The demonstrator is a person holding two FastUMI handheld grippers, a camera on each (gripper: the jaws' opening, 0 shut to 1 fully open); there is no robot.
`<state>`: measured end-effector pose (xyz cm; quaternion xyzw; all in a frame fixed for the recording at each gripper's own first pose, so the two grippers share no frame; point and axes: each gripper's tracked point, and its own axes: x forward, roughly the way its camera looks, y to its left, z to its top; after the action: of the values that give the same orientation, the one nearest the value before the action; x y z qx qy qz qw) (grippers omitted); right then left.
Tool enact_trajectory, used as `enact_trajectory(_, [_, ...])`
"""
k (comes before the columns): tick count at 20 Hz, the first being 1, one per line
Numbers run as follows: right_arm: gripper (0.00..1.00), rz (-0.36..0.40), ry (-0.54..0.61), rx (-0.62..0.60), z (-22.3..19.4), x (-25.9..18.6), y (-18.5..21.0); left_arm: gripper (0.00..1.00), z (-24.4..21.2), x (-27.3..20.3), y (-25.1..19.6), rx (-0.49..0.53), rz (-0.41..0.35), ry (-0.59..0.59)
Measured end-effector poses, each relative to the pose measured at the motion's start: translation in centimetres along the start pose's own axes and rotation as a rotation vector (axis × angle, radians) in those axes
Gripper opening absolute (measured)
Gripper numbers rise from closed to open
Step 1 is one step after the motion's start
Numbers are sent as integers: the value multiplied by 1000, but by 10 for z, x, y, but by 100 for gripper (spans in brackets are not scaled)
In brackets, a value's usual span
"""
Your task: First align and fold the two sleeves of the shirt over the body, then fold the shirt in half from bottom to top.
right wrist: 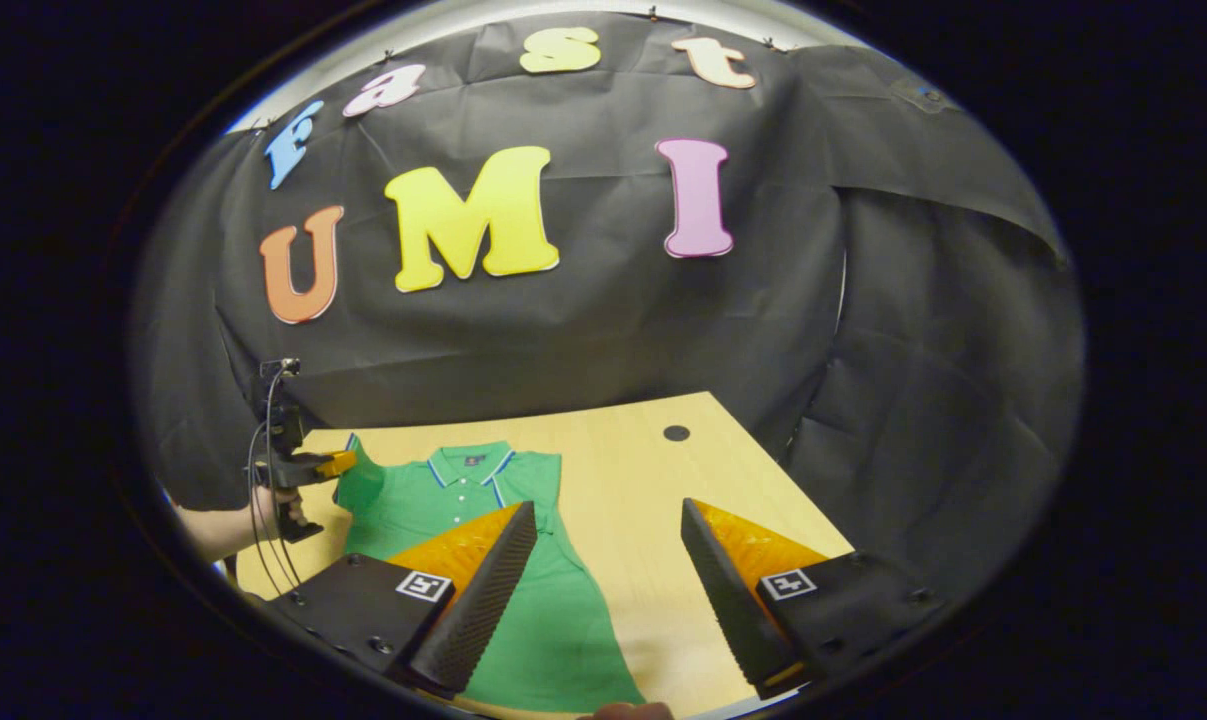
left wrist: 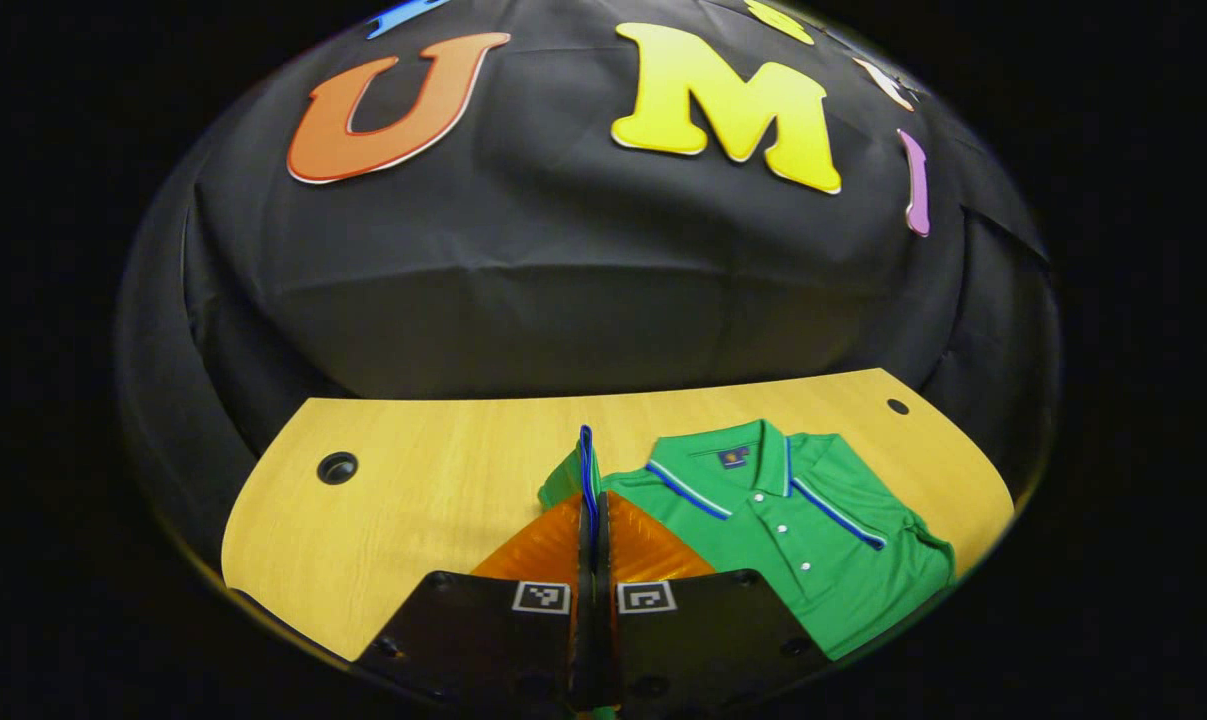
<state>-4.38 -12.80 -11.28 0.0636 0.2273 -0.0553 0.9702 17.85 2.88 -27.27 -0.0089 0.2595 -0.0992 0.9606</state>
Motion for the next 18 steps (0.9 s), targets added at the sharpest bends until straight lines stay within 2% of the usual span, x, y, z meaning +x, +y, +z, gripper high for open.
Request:
enact_trajectory(7, [96, -48, -14, 47, -2, -12, -23, 4, 0, 7, -70, -25, -69, 20])
enact_trajectory(9, [96, -44, -20, 44, 1, -14, -21, 5, -6, 7, -89, -51, -116, 36])
enact_trajectory(11, [96, -34, -25, 24, 1, -16, -17, 10, -12, 3, -95, -48, -120, 51])
enact_trajectory(12, [96, -29, -30, 11, 2, -17, -15, 19, -14, 1, -97, -44, -119, 51])
enact_trajectory(15, [96, -8, -45, -36, 2, -19, -4, 93, -8, -16, -94, -39, -95, 40])
enact_trajectory(16, [96, 6, -53, -61, 4, -19, 2, 99, -4, -26, -87, -31, -71, 22])
enact_trajectory(18, [96, 47, -65, -117, 5, -17, 19, 99, 4, -53, -75, -16, -38, -12])
